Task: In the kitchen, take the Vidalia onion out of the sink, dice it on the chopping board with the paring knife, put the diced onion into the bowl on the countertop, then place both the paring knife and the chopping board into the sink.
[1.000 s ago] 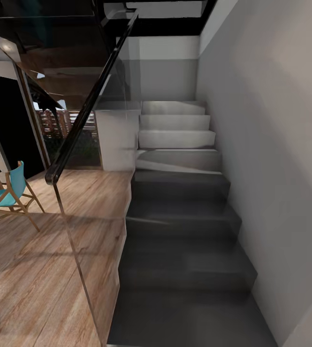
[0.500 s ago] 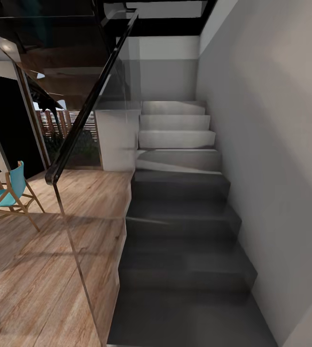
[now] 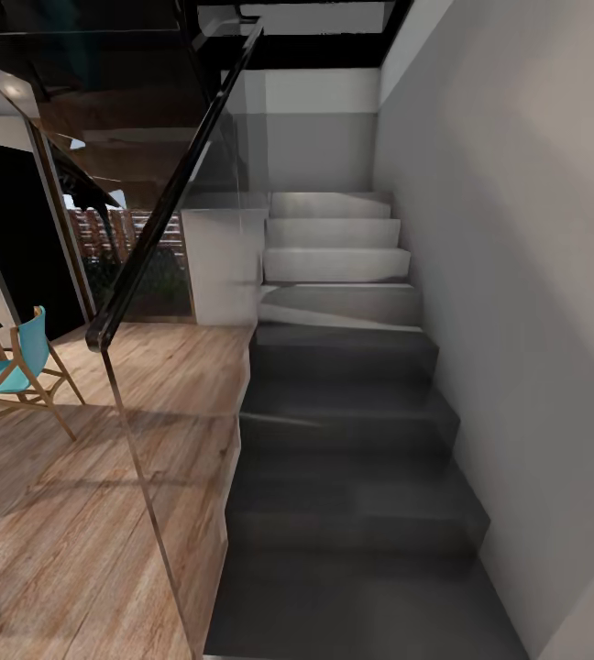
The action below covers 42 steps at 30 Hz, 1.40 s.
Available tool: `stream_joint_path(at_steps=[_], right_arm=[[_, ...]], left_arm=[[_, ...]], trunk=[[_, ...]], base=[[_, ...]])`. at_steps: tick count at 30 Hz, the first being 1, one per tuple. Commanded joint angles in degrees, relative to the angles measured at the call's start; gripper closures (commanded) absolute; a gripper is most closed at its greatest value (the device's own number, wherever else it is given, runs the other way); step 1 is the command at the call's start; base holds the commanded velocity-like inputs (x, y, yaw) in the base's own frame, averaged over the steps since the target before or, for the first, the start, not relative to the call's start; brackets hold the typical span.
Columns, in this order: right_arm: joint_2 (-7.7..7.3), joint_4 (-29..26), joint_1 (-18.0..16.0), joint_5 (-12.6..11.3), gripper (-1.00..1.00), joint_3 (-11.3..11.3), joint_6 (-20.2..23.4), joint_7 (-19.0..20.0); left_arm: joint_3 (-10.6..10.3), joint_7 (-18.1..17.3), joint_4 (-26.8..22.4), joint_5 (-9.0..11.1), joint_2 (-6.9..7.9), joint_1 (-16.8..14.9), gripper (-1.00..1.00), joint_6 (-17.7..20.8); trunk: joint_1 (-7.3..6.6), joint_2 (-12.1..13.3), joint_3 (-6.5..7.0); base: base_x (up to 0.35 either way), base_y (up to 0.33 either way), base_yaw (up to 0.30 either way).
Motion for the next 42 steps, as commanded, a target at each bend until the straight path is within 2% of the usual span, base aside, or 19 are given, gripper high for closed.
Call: stream_joint_path(at_steps=[1,4,7,12,15,18,22,26,32,42], right_arm=[[-0.09,-1.29,-0.02,0.03,-1.0,0.0,-1.97,-0.08],[-0.19,-4.34,-0.02,0.05,-1.0,-0.03,-4.84,-0.24],[-0.22,-9.81,-0.02,0.07,-1.0,-0.07,-6.57,-0.58],[0.03,-20.42,-0.02,0.12,-1.0,-0.05,-7.23,-1.1],[0.07,-25.04,-0.02,0.18,-1.0,-0.01,-7.24,-1.22],[-0.02,-27.27,-0.02,0.21,-1.0,0.0,-7.35,-1.38],[-0.11,-27.5,-0.02,0.05,-1.0,-0.04,-7.5,-1.41],[-0.11,-27.29,-0.02,-0.17,-1.0,0.0,-7.43,-1.41],[-0.17,-26.41,-0.02,-0.19,-1.0,-0.06,-7.42,-1.41],[-0.08,-25.3,-0.02,-0.19,-1.0,-0.08,-7.45,-1.45]], left_arm=[[0.0,0.0,-1.66,0.01,0.04,0.04,-1.0,-0.04],[0.02,0.0,-5.12,0.01,0.12,0.04,-1.0,-0.04],[0.03,0.0,-9.27,0.05,0.54,0.0,-1.0,-0.8],[0.04,0.02,-14.37,0.09,0.8,-0.1,-1.0,-5.94],[0.02,0.06,-15.59,-0.1,0.76,-0.17,-1.0,-8.78],[0.0,0.08,-16.05,-0.2,0.89,-0.25,-1.0,-11.23],[-0.04,0.09,-15.01,0.09,1.05,-0.3,-1.0,-16.11],[-0.11,0.09,-11.2,0.3,1.13,-0.31,-1.0,-21.15],[-0.21,0.09,-8.41,0.28,1.03,-0.31,-1.0,-22.13],[-0.16,0.09,-7.96,0.27,1.09,-0.31,-1.0,-22.19]], trunk=[[0.0,-0.03,-0.05],[0.0,-0.03,-0.05],[0.0,-0.03,-0.05],[0.0,-0.03,-0.05],[0.0,-0.03,-0.05],[0.0,-0.03,-0.05],[0.0,-0.03,-0.05],[0.0,-0.03,-0.05],[0.0,-0.03,-0.05],[0.0,-0.03,-0.05]], base=[[0.0,0.0,0.0],[0.0,0.0,0.0],[0.0,0.0,0.0],[0.0,0.0,0.0],[0.0,0.0,0.0],[0.0,0.0,0.0],[0.0,0.0,0.0],[-0.034,0.0,0.0],[-0.281,0.0,0.0],[-0.34,0.0,0.0]])
